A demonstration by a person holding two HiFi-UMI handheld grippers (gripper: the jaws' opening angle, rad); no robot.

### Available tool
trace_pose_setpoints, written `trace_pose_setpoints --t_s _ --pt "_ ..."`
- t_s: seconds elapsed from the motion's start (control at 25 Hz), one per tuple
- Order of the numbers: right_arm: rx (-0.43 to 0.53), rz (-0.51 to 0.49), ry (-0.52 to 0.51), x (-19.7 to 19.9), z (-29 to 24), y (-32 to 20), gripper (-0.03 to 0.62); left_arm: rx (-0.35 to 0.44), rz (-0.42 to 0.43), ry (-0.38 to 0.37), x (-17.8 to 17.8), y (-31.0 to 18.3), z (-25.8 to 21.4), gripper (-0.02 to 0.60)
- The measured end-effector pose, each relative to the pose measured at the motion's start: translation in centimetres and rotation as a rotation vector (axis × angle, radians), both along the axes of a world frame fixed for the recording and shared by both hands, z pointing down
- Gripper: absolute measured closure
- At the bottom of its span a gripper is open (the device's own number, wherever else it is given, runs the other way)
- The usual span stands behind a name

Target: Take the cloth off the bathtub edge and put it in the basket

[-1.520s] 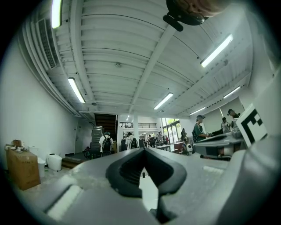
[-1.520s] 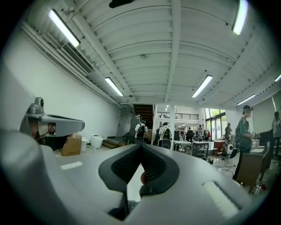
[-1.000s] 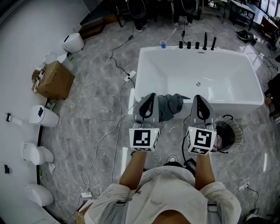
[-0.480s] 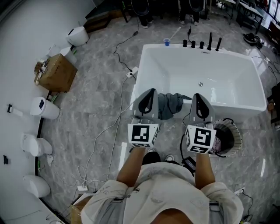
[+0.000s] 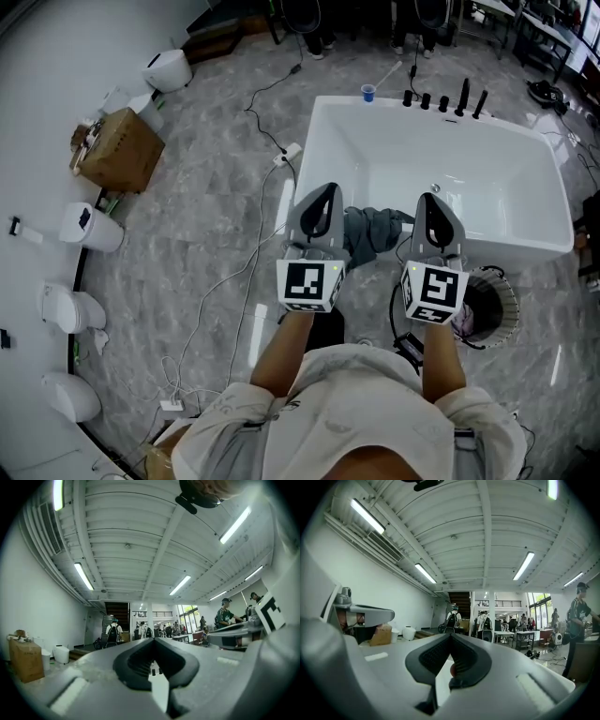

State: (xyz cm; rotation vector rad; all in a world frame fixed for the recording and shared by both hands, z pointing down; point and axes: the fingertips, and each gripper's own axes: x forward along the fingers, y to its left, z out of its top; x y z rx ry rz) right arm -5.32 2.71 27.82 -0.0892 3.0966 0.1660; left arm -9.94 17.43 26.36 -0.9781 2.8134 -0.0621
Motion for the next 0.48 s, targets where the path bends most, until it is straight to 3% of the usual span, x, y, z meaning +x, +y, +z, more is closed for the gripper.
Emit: trace_pose_setpoints --t_s 0.48 --pt "0.021 0.032 0.053 -12.1 0.9 4.8 0.592 0.008 0.055 0.034 -12.9 3.6 1.4 0.583"
